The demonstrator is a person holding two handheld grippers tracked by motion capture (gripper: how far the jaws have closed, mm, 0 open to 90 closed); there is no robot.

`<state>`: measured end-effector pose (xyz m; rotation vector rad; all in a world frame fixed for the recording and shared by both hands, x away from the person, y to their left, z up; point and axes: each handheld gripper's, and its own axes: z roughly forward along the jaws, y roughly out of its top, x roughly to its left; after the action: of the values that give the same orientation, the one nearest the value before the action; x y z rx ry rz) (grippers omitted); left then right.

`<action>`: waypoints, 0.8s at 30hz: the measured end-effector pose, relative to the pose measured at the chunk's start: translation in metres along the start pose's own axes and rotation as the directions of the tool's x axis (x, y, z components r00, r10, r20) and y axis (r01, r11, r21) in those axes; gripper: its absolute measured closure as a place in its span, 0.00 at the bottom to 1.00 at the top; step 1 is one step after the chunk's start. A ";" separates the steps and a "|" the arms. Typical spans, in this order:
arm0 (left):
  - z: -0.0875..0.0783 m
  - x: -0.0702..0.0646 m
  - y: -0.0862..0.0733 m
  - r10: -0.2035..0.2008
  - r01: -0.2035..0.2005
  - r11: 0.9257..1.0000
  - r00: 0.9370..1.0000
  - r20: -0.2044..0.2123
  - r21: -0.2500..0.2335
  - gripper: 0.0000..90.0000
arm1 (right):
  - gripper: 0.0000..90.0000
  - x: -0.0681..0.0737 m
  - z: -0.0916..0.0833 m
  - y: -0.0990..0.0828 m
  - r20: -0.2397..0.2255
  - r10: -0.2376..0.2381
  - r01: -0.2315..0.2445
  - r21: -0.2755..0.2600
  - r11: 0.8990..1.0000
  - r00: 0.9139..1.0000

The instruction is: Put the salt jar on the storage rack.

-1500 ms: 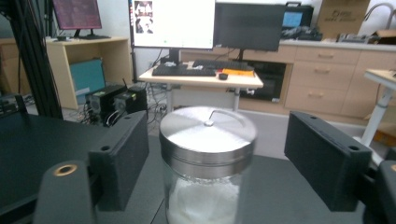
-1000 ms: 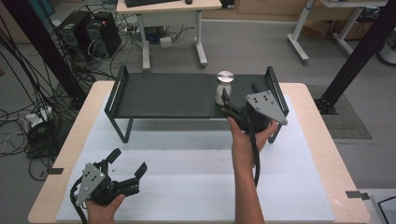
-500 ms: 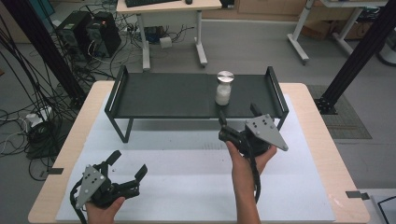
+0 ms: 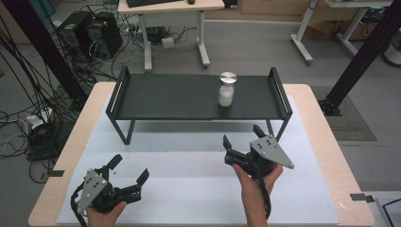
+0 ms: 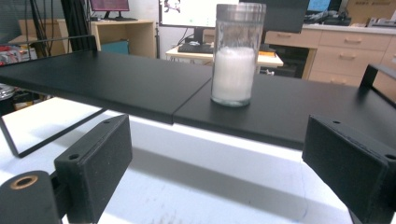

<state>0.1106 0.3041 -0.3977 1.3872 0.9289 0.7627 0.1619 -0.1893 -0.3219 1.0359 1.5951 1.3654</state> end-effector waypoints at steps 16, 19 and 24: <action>-0.001 0.002 0.002 0.015 -0.015 1.000 1.000 0.008 0.007 0.01 | 0.09 -0.012 -0.026 -0.024 0.001 -0.009 0.009 0.051 0.999 1.000; -0.002 0.002 0.002 0.010 -0.010 1.000 1.000 0.007 0.003 0.00 | 0.09 -0.014 -0.032 -0.032 0.012 0.001 -0.002 0.063 0.998 1.000; -0.003 0.002 0.002 0.012 -0.012 1.000 1.000 0.010 0.002 0.00 | 0.08 -0.016 -0.040 -0.041 0.021 0.012 -0.013 0.070 0.997 1.000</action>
<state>0.1090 0.3075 -0.3958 1.3984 0.9145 0.7636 0.1271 -0.2222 -0.3567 1.0997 1.6336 1.3115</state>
